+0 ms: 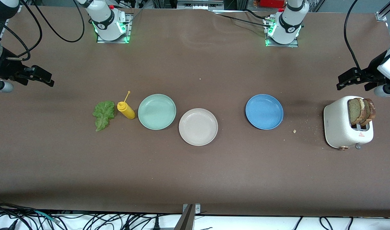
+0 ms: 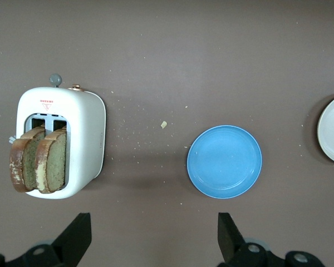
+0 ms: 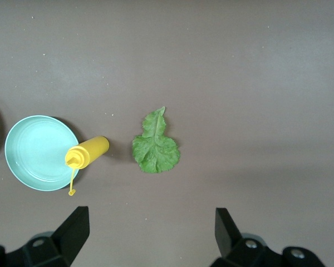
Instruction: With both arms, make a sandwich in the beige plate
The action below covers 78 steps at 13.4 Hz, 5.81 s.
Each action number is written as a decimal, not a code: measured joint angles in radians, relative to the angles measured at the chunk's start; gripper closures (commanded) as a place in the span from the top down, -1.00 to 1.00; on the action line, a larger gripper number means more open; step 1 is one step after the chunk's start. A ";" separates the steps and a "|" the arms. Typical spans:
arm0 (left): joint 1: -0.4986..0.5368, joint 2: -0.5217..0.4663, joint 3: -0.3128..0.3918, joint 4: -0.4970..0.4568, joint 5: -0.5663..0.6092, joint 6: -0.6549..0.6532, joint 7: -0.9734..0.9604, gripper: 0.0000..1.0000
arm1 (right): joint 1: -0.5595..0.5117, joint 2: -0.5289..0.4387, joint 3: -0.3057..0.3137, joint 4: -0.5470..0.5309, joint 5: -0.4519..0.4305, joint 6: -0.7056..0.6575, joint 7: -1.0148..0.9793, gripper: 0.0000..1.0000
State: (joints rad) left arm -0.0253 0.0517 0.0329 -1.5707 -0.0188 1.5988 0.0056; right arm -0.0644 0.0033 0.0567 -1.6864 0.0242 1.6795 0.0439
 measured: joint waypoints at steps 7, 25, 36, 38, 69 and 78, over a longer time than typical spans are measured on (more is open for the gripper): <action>0.000 0.002 0.000 0.000 0.001 0.000 0.000 1.00 | 0.000 0.000 0.000 0.000 0.000 0.000 0.000 1.00; 0.221 0.155 0.006 -0.177 0.009 0.325 0.339 1.00 | 0.013 0.018 0.005 -0.004 0.000 -0.039 -0.010 1.00; 0.269 0.177 0.005 -0.291 0.009 0.455 0.396 1.00 | 0.042 0.074 0.006 -0.004 0.006 -0.062 -0.299 0.98; 0.278 0.192 0.005 -0.292 0.009 0.471 0.396 1.00 | 0.040 0.087 -0.002 -0.005 0.037 -0.044 -0.408 0.98; 0.205 0.255 -0.046 0.070 -0.270 0.025 0.509 -1.00 | -0.092 0.733 -0.103 -0.147 1.065 -0.116 -2.576 0.98; -0.029 0.443 -0.052 0.073 -0.702 0.016 0.190 -1.00 | -0.016 0.775 -0.095 -0.147 1.149 -0.116 -2.608 0.67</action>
State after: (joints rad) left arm -0.0547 0.4943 -0.0192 -1.4977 -0.7203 1.6145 0.1952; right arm -0.0803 0.7779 -0.0382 -1.8337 1.1729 1.5632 -2.5639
